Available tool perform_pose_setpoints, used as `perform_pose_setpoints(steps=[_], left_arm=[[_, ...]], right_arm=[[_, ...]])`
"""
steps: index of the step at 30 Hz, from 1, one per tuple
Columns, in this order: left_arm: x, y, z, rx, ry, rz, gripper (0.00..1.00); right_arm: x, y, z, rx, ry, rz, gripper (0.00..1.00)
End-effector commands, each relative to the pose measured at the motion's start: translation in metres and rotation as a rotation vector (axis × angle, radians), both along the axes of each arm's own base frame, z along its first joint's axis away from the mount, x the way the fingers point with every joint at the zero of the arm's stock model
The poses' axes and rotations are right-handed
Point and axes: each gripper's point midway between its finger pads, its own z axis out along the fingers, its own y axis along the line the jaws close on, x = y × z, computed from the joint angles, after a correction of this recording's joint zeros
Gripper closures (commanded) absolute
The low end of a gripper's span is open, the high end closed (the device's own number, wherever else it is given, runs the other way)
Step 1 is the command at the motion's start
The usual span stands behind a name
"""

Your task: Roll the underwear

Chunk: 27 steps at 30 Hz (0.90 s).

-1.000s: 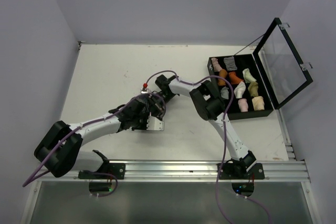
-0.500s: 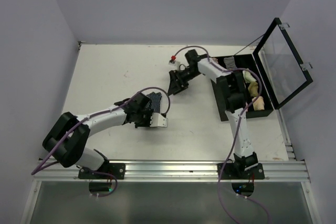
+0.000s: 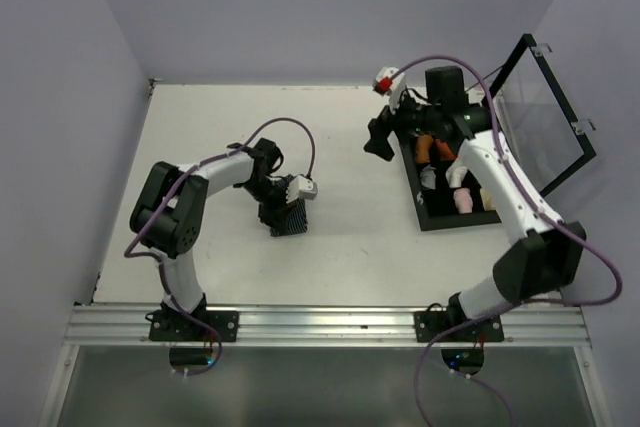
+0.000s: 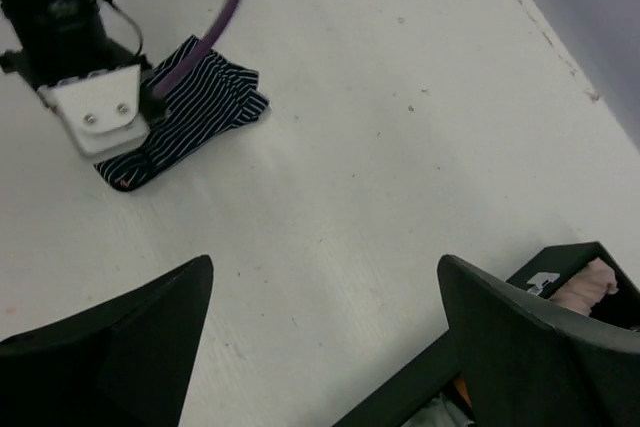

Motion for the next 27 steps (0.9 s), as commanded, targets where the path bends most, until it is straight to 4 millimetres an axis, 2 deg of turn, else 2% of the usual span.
perform_pose_setpoints(steps=[1, 2, 3, 4, 5, 6, 7, 8, 9, 10, 11, 15, 16, 20, 24, 27], left_arm=[[-0.032, 0.023, -0.045, 0.130, 0.262, 0.061, 1.00], [-0.027, 0.021, -0.046, 0.128, 0.293, 0.069, 1.00], [-0.024, 0.020, -0.046, 0.117, 0.312, 0.084, 1.00], [-0.024, 0.019, -0.047, 0.113, 0.334, 0.087, 1.00], [-0.023, 0.019, -0.049, 0.112, 0.362, 0.079, 1.00], [-0.023, 0.018, -0.048, 0.096, 0.385, 0.083, 1.00], [-0.023, 0.018, -0.048, 0.086, 0.396, 0.070, 1.00], [-0.025, 0.018, -0.049, 0.086, 0.423, 0.071, 1.00], [-0.024, 0.018, -0.049, 0.083, 0.427, 0.077, 1.00], [-0.023, 0.017, -0.050, 0.082, 0.432, 0.079, 1.00], [-0.022, 0.017, -0.050, 0.078, 0.436, 0.082, 1.00], [-0.023, 0.017, -0.051, 0.075, 0.449, 0.088, 1.00], [-0.023, 0.017, -0.052, 0.077, 0.448, 0.090, 1.00], [-0.022, 0.017, -0.051, 0.081, 0.446, 0.094, 1.00], [-0.022, 0.017, -0.051, 0.082, 0.447, 0.095, 1.00], [-0.023, 0.017, -0.051, 0.082, 0.451, 0.097, 1.00]], right_arm=[[-0.024, 0.005, -0.024, -0.187, -0.180, 0.077, 0.01], [-0.033, 0.010, -0.010, -0.217, -0.299, 0.135, 0.01], [-0.050, 0.028, -0.016, -0.229, -0.325, 0.207, 0.01], [-0.060, 0.035, -0.021, -0.230, -0.335, 0.252, 0.01], [-0.071, 0.042, -0.035, -0.243, -0.336, 0.307, 0.02], [-0.088, 0.062, -0.039, -0.237, -0.356, 0.382, 0.01], [-0.100, 0.068, -0.056, -0.256, -0.354, 0.439, 0.02], [-0.102, 0.081, -0.057, -0.239, -0.403, 0.467, 0.06], [-0.117, 0.099, -0.063, -0.222, -0.430, 0.534, 0.08], [-0.121, 0.112, -0.073, -0.203, -0.473, 0.578, 0.10], [-0.134, 0.127, -0.080, -0.185, -0.490, 0.631, 0.16], [-0.153, 0.169, -0.115, -0.133, -0.519, 0.767, 0.27], [-0.157, 0.177, -0.134, -0.139, -0.499, 0.802, 0.28], [-0.168, 0.198, -0.164, -0.131, -0.493, 0.870, 0.33], [-0.179, 0.204, -0.181, -0.133, -0.447, 0.904, 0.37], [-0.175, 0.206, -0.197, -0.148, -0.408, 0.867, 0.39]])
